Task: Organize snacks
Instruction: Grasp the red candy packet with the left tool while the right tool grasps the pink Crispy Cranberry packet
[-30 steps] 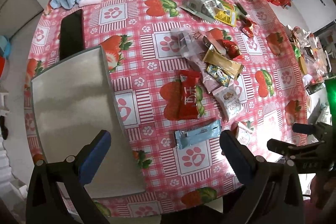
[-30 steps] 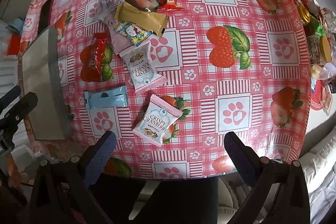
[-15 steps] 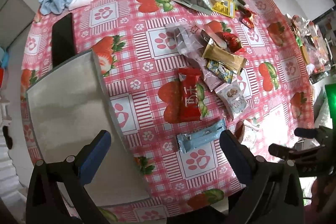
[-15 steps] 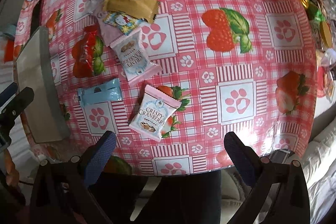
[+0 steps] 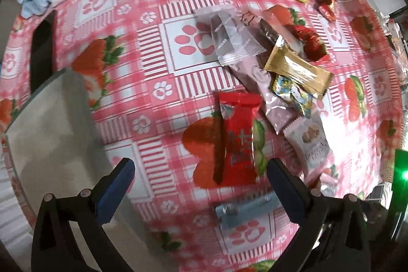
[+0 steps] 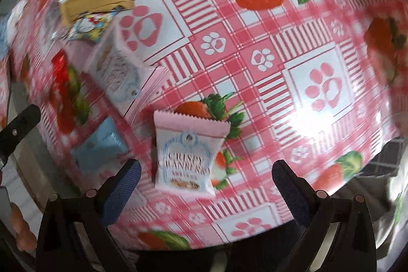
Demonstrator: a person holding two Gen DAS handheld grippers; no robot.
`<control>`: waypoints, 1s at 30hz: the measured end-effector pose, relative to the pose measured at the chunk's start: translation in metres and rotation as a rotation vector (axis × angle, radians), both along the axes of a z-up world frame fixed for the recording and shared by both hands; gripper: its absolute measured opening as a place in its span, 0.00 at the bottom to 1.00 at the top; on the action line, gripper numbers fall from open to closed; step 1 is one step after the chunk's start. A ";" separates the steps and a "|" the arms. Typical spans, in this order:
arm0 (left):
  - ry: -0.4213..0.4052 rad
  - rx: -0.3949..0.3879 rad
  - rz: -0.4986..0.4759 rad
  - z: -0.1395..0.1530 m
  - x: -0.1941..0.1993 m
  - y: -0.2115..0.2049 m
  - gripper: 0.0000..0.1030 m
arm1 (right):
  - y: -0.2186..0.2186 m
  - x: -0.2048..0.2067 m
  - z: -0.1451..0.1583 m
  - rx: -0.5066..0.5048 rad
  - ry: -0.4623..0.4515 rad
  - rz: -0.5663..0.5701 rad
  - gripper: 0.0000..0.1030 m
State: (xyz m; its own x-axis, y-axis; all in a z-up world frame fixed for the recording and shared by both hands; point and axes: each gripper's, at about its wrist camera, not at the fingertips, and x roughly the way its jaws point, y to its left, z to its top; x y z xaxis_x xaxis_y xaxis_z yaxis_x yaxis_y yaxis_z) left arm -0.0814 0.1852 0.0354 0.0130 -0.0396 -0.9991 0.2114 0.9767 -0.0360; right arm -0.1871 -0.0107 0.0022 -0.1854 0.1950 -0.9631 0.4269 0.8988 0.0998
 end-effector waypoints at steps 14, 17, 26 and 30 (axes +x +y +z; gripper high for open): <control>0.005 0.027 0.017 -0.030 0.004 -0.019 1.00 | -0.017 -0.009 -0.021 -0.078 0.018 0.045 1.00; 0.015 0.034 0.020 -0.036 0.010 -0.024 1.00 | -0.019 -0.009 -0.021 -0.085 0.017 0.044 1.00; -0.003 0.041 0.018 -0.039 0.010 -0.027 1.00 | -0.014 -0.020 -0.023 -0.051 0.023 -0.017 1.00; -0.011 0.040 0.022 -0.038 0.004 -0.023 1.00 | -0.008 -0.023 -0.022 -0.058 0.015 -0.019 1.00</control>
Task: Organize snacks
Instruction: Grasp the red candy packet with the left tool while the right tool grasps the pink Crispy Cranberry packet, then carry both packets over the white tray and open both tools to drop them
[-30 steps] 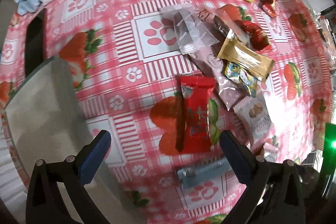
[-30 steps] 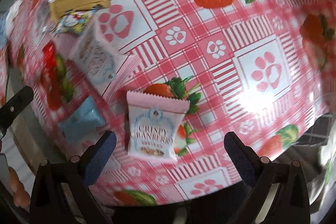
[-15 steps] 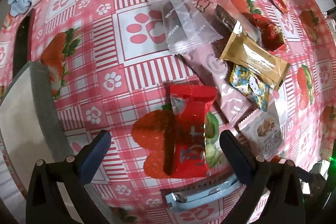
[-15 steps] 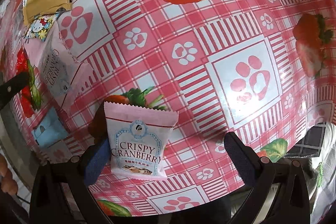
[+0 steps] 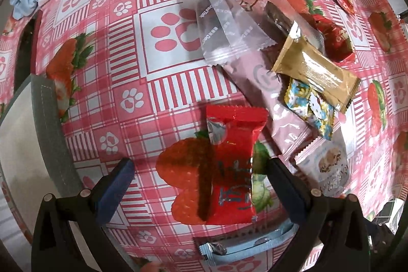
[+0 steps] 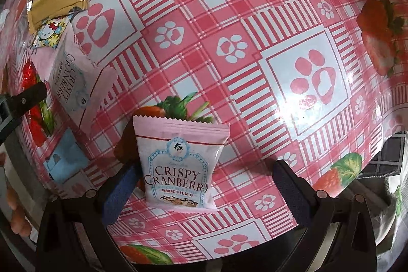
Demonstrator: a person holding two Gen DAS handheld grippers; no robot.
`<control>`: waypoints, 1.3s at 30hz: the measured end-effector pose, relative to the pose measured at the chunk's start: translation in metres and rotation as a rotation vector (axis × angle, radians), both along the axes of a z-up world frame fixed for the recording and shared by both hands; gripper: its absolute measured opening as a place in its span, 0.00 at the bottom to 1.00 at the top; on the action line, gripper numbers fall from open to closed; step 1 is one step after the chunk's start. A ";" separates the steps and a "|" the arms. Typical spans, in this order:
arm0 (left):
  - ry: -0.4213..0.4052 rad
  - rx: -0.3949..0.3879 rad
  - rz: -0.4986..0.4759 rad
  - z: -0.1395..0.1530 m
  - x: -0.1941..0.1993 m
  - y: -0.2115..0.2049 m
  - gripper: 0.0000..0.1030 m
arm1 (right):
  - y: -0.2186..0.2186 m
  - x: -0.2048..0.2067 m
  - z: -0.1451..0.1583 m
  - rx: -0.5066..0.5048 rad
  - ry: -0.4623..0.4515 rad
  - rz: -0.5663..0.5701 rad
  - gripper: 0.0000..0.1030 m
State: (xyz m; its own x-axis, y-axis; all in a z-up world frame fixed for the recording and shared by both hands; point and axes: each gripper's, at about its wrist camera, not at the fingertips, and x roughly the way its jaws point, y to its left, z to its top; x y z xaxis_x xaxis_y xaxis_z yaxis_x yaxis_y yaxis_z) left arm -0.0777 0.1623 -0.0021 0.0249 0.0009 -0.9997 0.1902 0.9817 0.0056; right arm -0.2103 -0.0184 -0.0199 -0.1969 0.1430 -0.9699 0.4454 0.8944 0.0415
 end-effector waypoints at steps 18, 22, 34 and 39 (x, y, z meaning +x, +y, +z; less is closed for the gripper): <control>0.015 -0.039 -0.047 0.021 -0.003 -0.011 0.21 | 0.023 -0.005 0.028 0.063 -0.061 0.181 0.42; 0.009 -0.070 -0.022 0.033 -0.012 0.005 0.21 | 0.018 -0.001 0.043 0.107 -0.104 0.186 0.42; -0.054 -0.089 0.065 0.081 -0.063 0.059 0.21 | 0.026 0.029 0.079 0.175 -0.147 0.250 0.42; -0.071 -0.091 0.143 0.092 -0.084 0.090 0.21 | 0.061 0.050 0.100 0.190 -0.166 0.357 0.42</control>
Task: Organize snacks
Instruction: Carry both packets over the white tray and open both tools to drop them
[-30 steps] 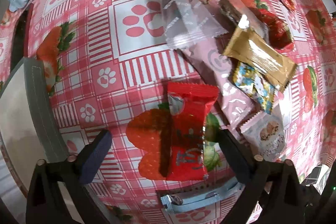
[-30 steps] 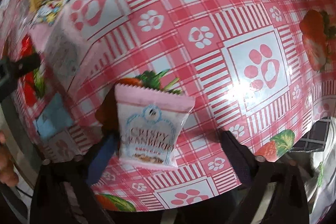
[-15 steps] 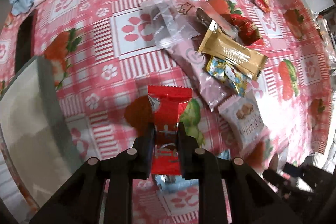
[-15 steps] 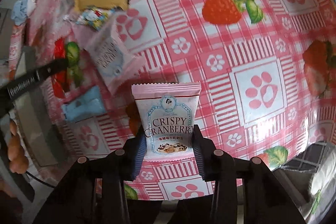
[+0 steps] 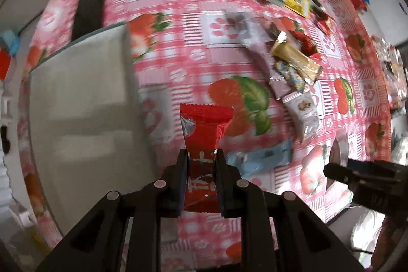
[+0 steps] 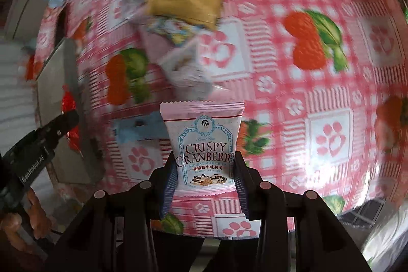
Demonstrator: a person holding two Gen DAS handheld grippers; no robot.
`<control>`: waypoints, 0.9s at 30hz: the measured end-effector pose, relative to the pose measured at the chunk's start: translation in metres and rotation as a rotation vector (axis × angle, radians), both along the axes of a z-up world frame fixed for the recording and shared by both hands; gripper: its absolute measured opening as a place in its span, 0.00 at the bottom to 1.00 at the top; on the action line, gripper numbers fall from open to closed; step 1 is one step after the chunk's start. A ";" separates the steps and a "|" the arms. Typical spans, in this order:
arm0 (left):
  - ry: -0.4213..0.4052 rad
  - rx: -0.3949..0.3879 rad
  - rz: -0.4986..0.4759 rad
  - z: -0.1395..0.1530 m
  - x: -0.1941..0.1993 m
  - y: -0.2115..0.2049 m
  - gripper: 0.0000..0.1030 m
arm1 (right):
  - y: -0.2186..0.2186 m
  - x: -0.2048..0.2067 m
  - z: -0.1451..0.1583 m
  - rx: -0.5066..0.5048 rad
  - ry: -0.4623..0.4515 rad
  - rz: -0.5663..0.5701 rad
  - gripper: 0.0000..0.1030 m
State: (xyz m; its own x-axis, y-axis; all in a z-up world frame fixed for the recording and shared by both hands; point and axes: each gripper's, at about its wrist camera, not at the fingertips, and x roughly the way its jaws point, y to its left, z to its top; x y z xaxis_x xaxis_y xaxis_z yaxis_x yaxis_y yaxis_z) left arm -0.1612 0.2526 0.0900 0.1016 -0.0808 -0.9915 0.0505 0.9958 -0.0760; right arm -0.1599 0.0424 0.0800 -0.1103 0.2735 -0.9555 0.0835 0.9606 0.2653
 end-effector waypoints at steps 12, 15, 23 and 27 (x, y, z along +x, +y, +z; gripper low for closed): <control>-0.019 0.037 0.268 0.010 -0.055 0.092 0.21 | 0.119 0.006 0.019 0.053 -0.060 0.359 0.42; -0.012 0.050 0.314 0.008 -0.066 0.111 0.21 | 0.147 0.004 0.020 0.078 -0.061 0.430 0.42; 0.021 0.068 0.396 -0.004 -0.085 0.147 0.21 | 0.213 -0.010 0.020 0.128 -0.042 0.610 0.42; 0.035 0.070 0.405 -0.011 -0.085 0.153 0.21 | 0.234 -0.014 0.015 0.134 -0.027 0.653 0.42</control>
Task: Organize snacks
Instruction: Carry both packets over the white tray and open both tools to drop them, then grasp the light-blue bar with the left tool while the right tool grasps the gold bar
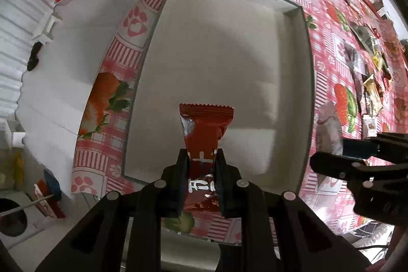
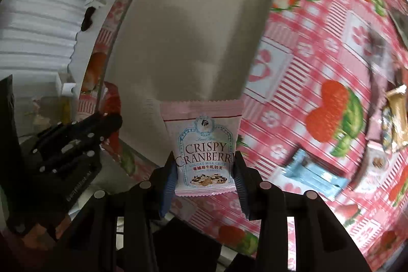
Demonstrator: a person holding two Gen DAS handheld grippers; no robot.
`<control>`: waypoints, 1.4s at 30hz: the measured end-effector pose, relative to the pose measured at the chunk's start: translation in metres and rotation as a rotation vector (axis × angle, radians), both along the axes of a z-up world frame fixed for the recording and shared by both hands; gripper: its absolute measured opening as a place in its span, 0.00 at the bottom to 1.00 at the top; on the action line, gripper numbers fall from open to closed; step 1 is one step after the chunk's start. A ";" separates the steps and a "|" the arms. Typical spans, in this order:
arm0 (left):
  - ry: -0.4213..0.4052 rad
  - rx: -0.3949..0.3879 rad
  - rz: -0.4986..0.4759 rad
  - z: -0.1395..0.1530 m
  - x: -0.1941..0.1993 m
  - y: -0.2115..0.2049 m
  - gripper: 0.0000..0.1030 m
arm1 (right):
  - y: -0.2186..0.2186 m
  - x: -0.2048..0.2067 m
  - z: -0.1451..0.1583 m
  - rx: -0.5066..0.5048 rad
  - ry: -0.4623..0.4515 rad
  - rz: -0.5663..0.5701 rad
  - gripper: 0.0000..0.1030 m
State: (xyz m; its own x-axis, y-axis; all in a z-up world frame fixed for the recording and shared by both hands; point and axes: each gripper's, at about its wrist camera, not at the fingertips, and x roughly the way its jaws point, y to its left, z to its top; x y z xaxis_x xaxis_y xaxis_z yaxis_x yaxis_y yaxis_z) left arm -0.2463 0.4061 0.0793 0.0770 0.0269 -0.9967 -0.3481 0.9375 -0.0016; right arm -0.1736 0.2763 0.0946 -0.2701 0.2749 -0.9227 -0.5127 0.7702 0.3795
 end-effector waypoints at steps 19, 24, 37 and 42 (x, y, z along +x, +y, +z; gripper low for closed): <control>0.056 0.036 -0.065 -0.020 0.013 -0.003 0.23 | 0.048 0.002 -0.039 -0.053 0.047 0.040 0.42; 0.046 0.076 -0.082 -0.016 0.015 -0.007 0.64 | 0.046 -0.004 -0.037 -0.054 0.045 0.053 0.47; 0.001 0.109 -0.181 0.005 0.033 -0.031 0.76 | -0.004 0.021 -0.020 -0.080 -0.002 -0.095 1.00; -0.048 0.081 -0.300 0.019 0.051 -0.070 0.76 | -0.055 0.031 -0.023 -0.103 0.011 -0.205 1.00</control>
State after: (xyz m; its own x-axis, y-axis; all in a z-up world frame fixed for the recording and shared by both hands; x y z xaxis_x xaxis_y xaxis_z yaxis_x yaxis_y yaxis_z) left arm -0.1949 0.3365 0.0984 0.1407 0.0747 -0.9872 -0.0570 0.9961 0.0672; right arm -0.1426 0.2215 0.0720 -0.2282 0.2295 -0.9462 -0.3379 0.8928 0.2980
